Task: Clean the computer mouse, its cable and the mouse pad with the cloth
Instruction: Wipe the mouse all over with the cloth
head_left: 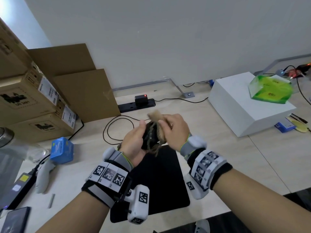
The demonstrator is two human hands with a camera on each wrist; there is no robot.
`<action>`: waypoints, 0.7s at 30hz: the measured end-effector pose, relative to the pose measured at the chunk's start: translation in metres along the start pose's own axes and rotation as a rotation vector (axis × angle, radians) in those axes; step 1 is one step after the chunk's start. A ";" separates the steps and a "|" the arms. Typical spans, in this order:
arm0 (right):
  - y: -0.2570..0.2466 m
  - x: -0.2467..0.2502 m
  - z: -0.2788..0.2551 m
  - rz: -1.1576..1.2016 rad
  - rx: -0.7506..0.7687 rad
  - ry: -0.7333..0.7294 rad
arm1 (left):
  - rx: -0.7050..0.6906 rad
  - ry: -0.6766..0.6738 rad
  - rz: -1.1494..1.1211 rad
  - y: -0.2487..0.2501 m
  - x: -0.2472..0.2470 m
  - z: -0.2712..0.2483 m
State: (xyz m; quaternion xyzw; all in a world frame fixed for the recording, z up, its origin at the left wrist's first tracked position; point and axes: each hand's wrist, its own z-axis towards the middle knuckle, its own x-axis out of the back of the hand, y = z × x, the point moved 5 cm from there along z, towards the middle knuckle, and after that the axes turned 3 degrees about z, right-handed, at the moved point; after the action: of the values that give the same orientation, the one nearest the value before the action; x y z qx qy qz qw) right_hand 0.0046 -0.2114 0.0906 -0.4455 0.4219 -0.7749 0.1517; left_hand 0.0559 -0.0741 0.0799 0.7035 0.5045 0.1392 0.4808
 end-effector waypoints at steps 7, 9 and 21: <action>0.002 0.015 0.003 0.691 -0.355 0.087 | 0.012 -0.022 -0.231 0.016 -0.002 -0.002; -0.003 0.013 -0.001 0.667 -0.340 0.037 | 0.021 -0.034 -0.243 0.016 -0.002 -0.002; -0.004 0.016 0.005 0.196 -0.089 0.141 | 0.006 0.012 -0.026 0.007 -0.005 0.002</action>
State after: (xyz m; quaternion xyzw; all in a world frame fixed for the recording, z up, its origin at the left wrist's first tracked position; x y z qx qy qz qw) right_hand -0.0001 -0.2212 0.1037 -0.3529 0.5071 -0.7662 0.1769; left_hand 0.0586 -0.0796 0.0865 0.6973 0.5171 0.1357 0.4774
